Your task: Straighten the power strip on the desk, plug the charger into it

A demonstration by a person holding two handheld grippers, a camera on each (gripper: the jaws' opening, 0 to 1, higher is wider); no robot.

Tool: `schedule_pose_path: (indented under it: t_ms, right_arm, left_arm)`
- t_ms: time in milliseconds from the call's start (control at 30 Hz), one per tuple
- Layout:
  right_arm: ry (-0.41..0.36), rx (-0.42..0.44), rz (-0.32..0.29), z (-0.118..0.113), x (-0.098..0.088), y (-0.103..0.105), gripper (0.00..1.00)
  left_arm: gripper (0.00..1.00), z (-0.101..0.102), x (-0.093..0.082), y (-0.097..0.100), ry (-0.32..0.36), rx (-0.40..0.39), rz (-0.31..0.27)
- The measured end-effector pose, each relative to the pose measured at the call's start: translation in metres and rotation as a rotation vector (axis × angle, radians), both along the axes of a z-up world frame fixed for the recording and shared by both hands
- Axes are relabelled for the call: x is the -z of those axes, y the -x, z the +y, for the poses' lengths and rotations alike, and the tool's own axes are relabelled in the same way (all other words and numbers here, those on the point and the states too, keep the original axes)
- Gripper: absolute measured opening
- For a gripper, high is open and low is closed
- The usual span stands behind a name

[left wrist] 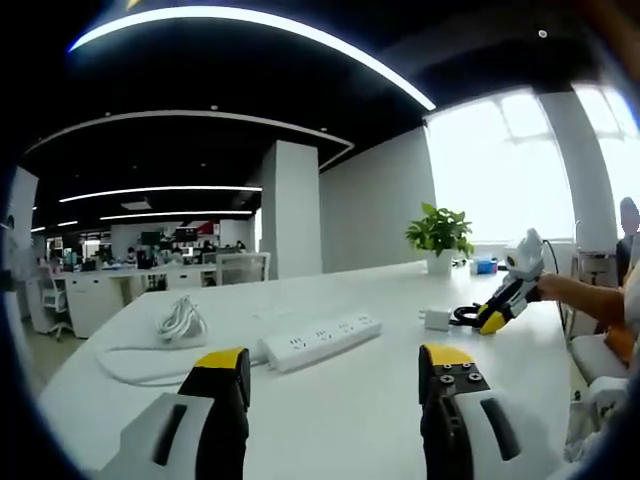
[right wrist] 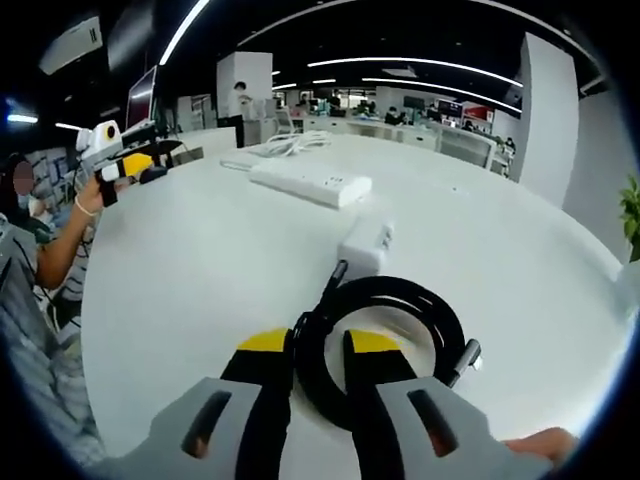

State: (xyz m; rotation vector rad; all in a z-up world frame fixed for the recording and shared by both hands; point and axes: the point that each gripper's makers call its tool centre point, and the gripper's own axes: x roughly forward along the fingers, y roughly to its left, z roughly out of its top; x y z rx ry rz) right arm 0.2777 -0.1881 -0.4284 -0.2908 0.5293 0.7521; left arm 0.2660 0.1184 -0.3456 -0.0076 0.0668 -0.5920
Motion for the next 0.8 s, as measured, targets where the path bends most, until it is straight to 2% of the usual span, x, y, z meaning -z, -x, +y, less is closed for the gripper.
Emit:
schedule_pose_path:
  t_ms: [67,267,533,667,800]
  right_arm:
    - [0.01,-0.064,-0.015,0.006,0.0,0.003,0.14]
    - [0.002,-0.049,0.001,0.004,-0.001,0.002,0.14]
    - [0.011,-0.039,-0.01,0.004,-0.002,0.0,0.12]
    - [-0.009,-0.011,-0.014,0.004,-0.007,-0.001,0.11]
    - [-0.063,0.007,0.004,0.005,-0.013,-0.002,0.11]
  left_arm:
    - [0.7,0.0,0.0,0.0,0.0,0.0,0.0]
    - [0.7,-0.001,0.001,0.0,0.001,0.002,0.003]
    - [0.69,0.0,-0.001,0.0,0.001,0.0,-0.002]
    - [0.69,0.0,-0.002,0.001,0.008,-0.001,-0.002]
    - [0.69,0.0,0.0,0.0,0.01,-0.002,0.002]
